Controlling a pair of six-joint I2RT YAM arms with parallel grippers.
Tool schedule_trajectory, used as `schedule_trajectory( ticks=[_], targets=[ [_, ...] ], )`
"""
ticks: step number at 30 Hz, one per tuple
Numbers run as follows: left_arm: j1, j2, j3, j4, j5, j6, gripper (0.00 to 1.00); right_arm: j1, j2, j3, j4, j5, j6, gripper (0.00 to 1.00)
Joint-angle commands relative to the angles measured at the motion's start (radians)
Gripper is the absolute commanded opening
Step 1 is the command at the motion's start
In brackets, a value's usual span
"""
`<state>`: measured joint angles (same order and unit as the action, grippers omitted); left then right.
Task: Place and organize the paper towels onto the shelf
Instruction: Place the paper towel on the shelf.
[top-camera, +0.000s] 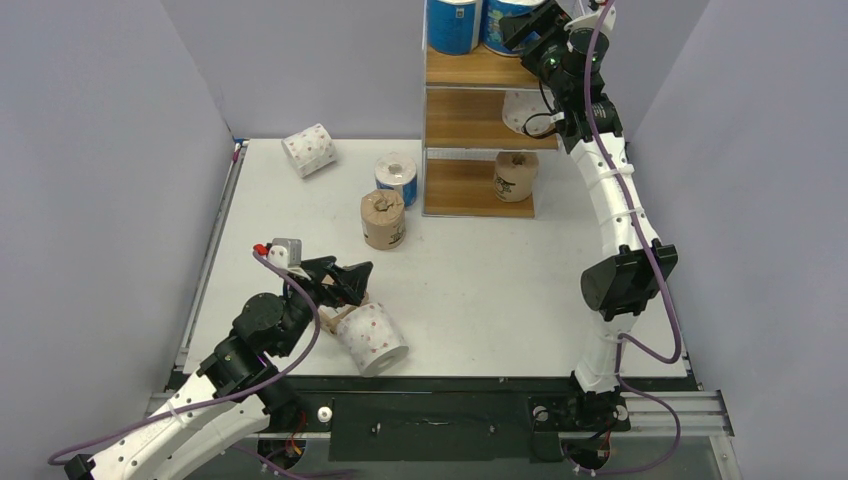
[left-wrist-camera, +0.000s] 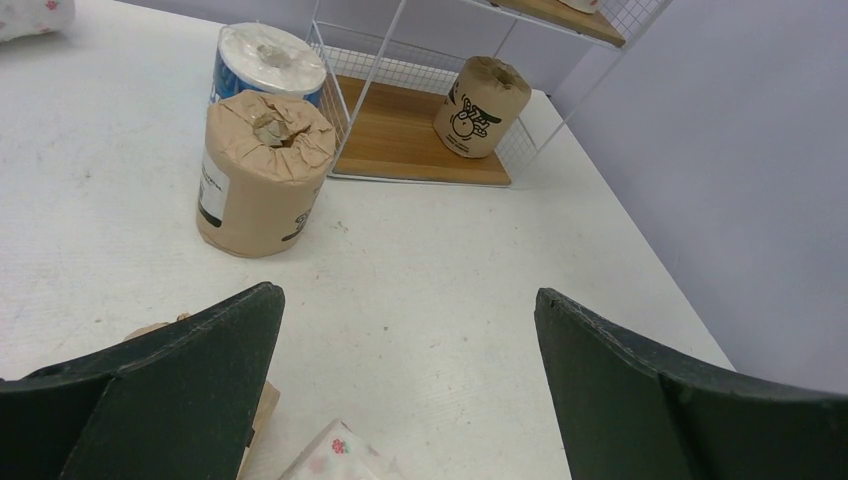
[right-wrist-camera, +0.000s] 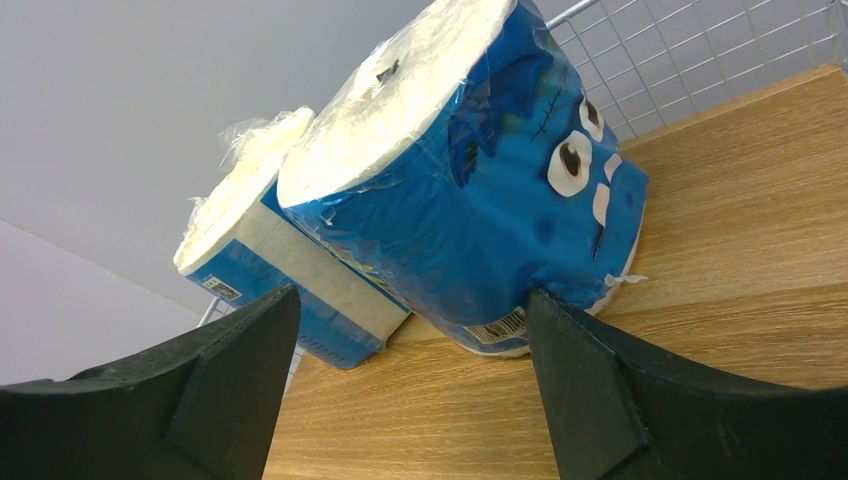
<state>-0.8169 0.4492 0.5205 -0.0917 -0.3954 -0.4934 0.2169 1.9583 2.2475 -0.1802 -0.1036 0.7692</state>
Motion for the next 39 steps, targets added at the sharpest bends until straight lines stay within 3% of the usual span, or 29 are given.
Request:
schedule_trajectory(
  ticks=[1,22,30,39],
  targets=[
    [0.002,0.006,0.010,0.059,0.006,-0.005,0.96,0.007,0.040,0.027,0.019,-0.050,0.044,0.78],
    [0.002,-0.007,0.013,0.047,0.015,-0.008,0.96,-0.020,-0.032,0.017,-0.010,-0.033,0.053,0.79],
    [0.002,-0.025,0.024,0.031,0.018,-0.009,0.96,-0.034,-0.151,-0.027,-0.025,-0.010,0.050,0.83],
    [0.001,-0.040,0.033,0.011,0.000,-0.022,0.96,-0.031,-0.368,-0.188,-0.051,0.008,0.051,0.85]
  ],
)
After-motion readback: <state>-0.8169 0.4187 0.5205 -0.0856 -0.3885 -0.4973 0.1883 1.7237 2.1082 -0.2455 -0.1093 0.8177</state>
